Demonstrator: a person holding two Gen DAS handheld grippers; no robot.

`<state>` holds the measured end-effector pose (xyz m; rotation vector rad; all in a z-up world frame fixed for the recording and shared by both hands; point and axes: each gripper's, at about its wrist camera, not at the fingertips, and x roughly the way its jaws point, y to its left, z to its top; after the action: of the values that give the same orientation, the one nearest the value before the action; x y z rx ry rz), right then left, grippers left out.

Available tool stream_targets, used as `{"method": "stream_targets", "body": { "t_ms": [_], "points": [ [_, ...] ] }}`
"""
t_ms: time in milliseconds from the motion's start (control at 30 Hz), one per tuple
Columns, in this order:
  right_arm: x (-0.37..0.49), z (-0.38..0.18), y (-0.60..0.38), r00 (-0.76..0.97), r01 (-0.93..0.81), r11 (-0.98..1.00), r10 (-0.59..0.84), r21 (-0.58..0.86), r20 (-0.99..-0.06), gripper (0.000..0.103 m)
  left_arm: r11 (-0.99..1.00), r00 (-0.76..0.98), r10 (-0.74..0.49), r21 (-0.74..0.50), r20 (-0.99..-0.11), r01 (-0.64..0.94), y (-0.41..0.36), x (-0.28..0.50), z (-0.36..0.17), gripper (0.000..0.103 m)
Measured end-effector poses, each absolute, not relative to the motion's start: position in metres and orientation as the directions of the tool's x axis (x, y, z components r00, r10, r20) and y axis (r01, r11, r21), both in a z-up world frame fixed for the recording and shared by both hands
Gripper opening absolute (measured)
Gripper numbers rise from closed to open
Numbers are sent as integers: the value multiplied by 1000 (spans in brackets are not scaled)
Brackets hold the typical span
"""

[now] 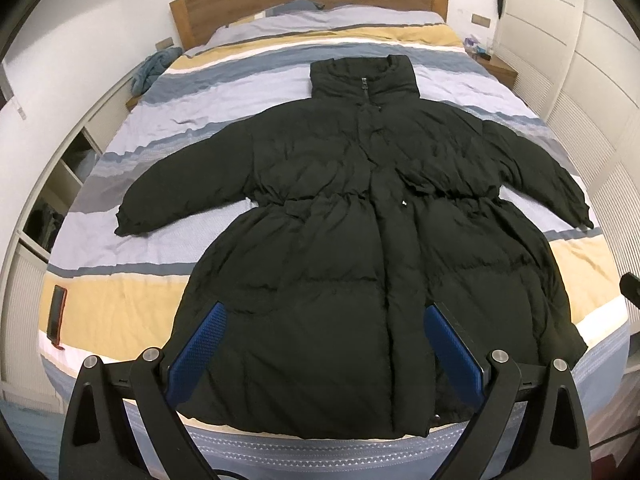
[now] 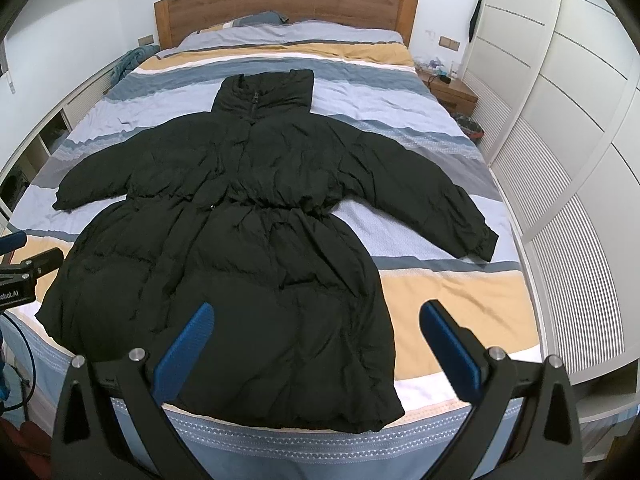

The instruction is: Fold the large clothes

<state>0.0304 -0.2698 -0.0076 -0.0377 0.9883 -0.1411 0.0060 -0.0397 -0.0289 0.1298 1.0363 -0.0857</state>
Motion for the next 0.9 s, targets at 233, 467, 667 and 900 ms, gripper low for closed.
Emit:
{"method": "stream_targets", "body": {
  "t_ms": [233,467,667,900],
  "points": [
    [31,-8,-268,542,100,990,-134,-94,-830,103,989,500,-60,16,-864,146,-36,8,-28,99],
    [33,-9,-266,542,100,991,-128,-87,-831,103,990,507,-63,10,-859,141,-34,10,-27,100],
    [36,-11,-264,542,89,993,-116,-80,-832,103,993,525,-23,42,-851,112,-33,13,-25,100],
    [42,-12,-263,543,70,996,-90,-62,-835,103,991,546,27,94,-837,95,-37,18,-20,100]
  ]
}}
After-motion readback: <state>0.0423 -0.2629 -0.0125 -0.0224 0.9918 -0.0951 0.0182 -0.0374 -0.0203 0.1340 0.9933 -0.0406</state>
